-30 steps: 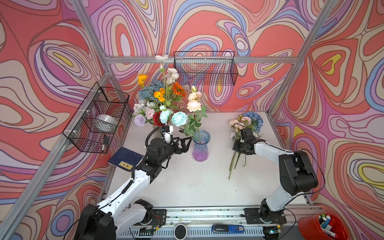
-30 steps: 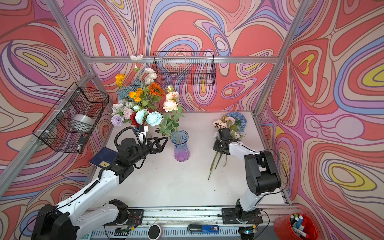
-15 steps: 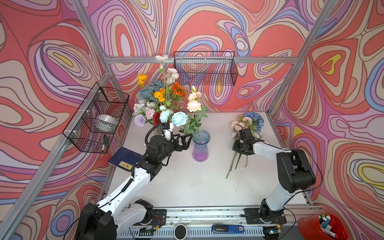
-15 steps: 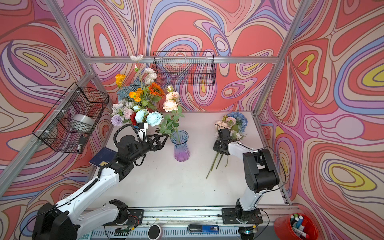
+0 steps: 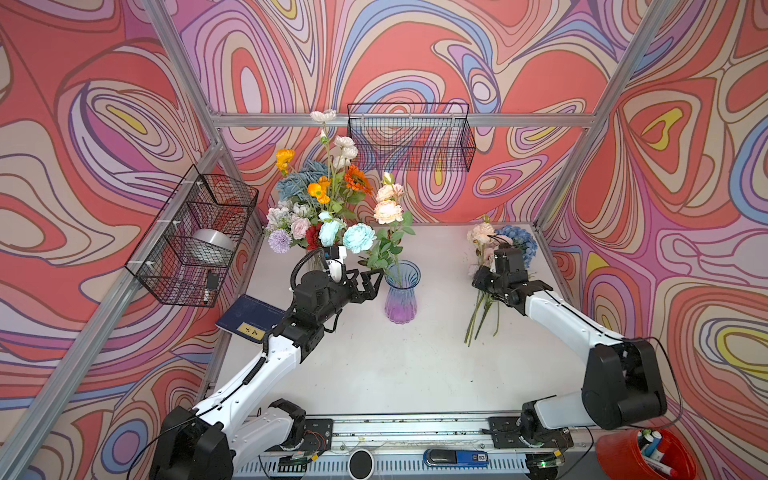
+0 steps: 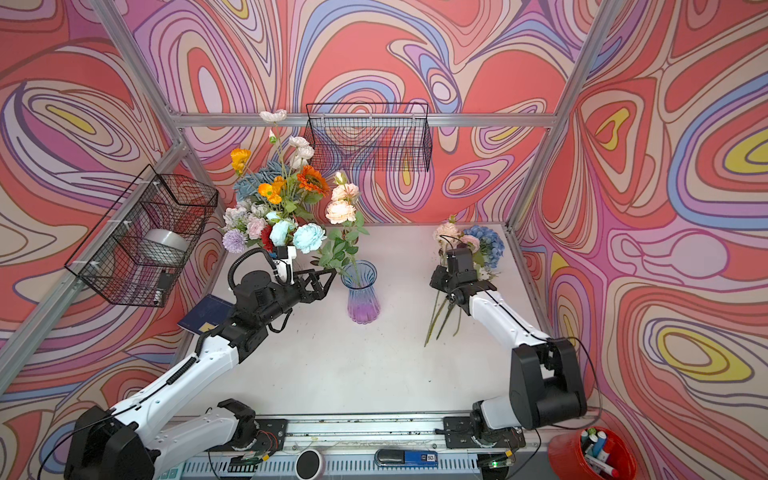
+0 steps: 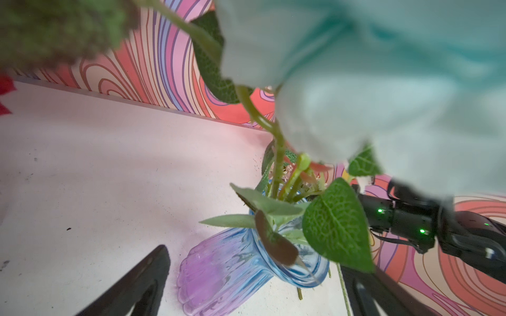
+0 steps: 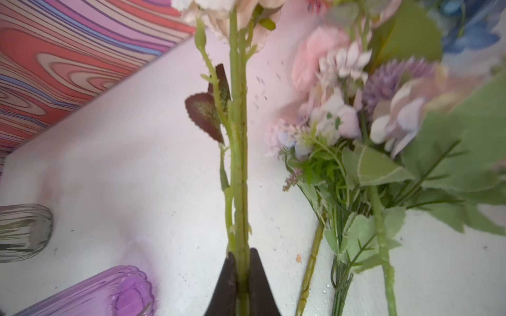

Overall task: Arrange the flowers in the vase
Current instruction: 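Carry the peach rose over the blue-purple vase and lower its stem in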

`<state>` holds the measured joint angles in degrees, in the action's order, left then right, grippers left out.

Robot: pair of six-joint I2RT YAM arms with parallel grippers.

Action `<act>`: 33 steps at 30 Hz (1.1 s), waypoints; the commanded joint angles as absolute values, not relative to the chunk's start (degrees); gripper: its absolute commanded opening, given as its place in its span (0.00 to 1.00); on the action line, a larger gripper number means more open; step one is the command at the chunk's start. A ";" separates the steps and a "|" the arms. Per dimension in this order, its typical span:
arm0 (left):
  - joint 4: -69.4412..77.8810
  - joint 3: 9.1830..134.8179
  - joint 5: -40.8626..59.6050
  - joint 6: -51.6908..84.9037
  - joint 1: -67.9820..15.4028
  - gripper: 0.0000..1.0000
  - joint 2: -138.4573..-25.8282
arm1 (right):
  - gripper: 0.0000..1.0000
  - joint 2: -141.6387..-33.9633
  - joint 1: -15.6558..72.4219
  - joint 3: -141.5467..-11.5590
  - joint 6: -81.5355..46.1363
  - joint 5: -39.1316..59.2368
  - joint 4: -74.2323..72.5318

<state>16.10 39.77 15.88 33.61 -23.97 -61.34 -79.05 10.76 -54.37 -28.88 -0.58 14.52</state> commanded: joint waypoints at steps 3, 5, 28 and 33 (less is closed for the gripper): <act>16.61 42.25 13.62 33.21 -24.09 1.00 -62.41 | 0.00 -70.30 13.07 -57.96 -23.15 -1.29 12.20; 16.83 42.53 13.86 33.26 -24.09 1.00 -62.86 | 0.00 -67.83 15.08 -59.02 -20.88 -2.19 11.16; 10.36 38.03 13.87 35.58 -24.12 1.00 -58.93 | 0.00 -74.93 30.84 -62.61 -7.58 12.96 -32.15; 5.65 36.89 13.70 34.92 -24.09 1.00 -55.55 | 0.00 -80.73 31.46 -66.80 -8.32 16.56 -38.89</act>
<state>9.45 37.78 13.87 35.14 -23.97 -57.76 -80.03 30.79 -63.79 -8.60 12.56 -29.69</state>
